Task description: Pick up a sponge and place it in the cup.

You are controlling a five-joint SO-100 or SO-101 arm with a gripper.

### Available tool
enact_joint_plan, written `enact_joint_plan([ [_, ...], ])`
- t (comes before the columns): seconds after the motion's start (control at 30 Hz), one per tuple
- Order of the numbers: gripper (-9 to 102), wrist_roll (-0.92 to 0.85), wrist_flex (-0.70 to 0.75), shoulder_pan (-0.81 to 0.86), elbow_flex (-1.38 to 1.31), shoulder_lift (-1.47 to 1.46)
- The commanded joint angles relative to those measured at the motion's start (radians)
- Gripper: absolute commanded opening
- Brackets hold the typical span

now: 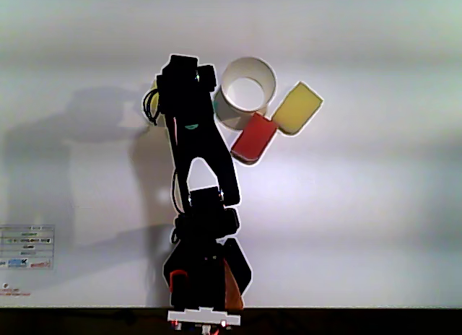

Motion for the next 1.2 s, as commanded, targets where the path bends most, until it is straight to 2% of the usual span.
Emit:
enact_joint_plan([
  [0.0,31,-0.015,-0.02,0.015,0.023,0.048],
  [0.5,33,0.026,-0.087,-0.002,0.005,-0.046],
  [0.9,33,0.091,-0.094,-0.038,-0.129,-0.218],
  [1.0,29,0.106,-0.1,-0.048,-0.144,-0.244],
  [1.17,15,0.149,-0.101,-0.064,-0.15,-0.264],
])
